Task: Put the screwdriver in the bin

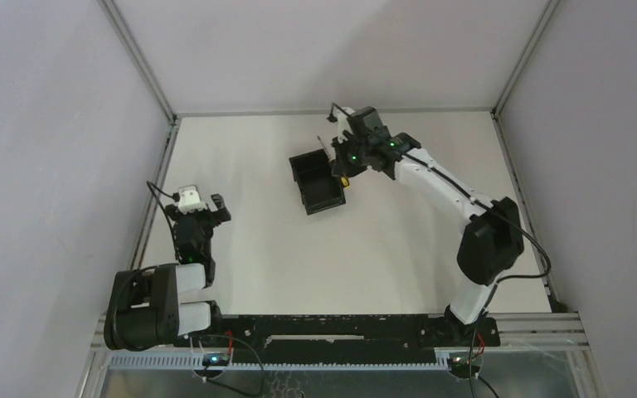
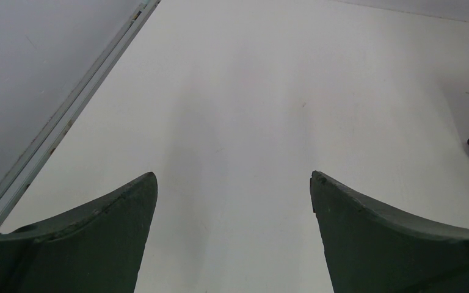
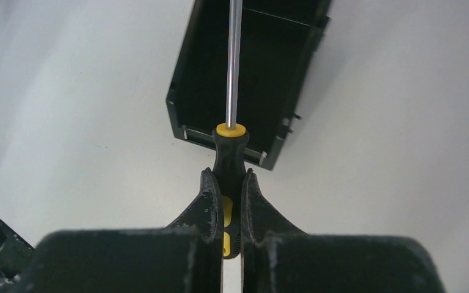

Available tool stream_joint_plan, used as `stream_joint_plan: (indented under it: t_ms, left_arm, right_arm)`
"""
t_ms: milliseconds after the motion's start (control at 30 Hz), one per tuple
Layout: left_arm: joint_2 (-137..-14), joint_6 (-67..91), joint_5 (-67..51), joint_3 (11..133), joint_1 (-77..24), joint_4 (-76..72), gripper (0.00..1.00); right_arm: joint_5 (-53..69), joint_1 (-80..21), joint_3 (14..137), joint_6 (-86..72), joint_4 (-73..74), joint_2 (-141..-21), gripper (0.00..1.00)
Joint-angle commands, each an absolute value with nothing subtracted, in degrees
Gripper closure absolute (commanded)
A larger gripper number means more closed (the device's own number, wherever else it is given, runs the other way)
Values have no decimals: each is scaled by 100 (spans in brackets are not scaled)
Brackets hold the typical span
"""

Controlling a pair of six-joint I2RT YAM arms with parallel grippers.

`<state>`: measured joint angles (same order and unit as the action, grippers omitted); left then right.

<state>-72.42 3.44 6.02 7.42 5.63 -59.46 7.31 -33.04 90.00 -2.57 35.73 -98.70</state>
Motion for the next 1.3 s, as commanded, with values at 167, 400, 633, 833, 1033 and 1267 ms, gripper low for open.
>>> stream_joint_plan:
  t_ms: [167, 400, 633, 833, 1033, 1267]
  left_arm:
    - [-7174, 245, 659, 1031, 549, -6144, 0]
    - [-7172, 238, 659, 1034, 549, -6144, 0]
    - [-7172, 238, 658, 1029, 554, -6143, 0]
    - [-7172, 237, 659, 1033, 550, -6144, 0]
    - [-7171, 241, 657, 1028, 545, -6143, 0]
    - [-7172, 243, 659, 1028, 549, -6139, 0]
  right_arm:
    - [1371, -3603, 9924, 368, 3399, -11015, 93]
    - [1319, -3612, 10365, 361, 3381, -11711, 88]
    - [901, -3655, 10466, 277, 3175, -12070, 85]
    - [558, -3680, 10643, 281, 3233, -12391, 81]
    - [501, -3717, 10696, 282, 3200, -12576, 74]
    - [442, -3735, 10729, 351, 3185, -12577, 66]
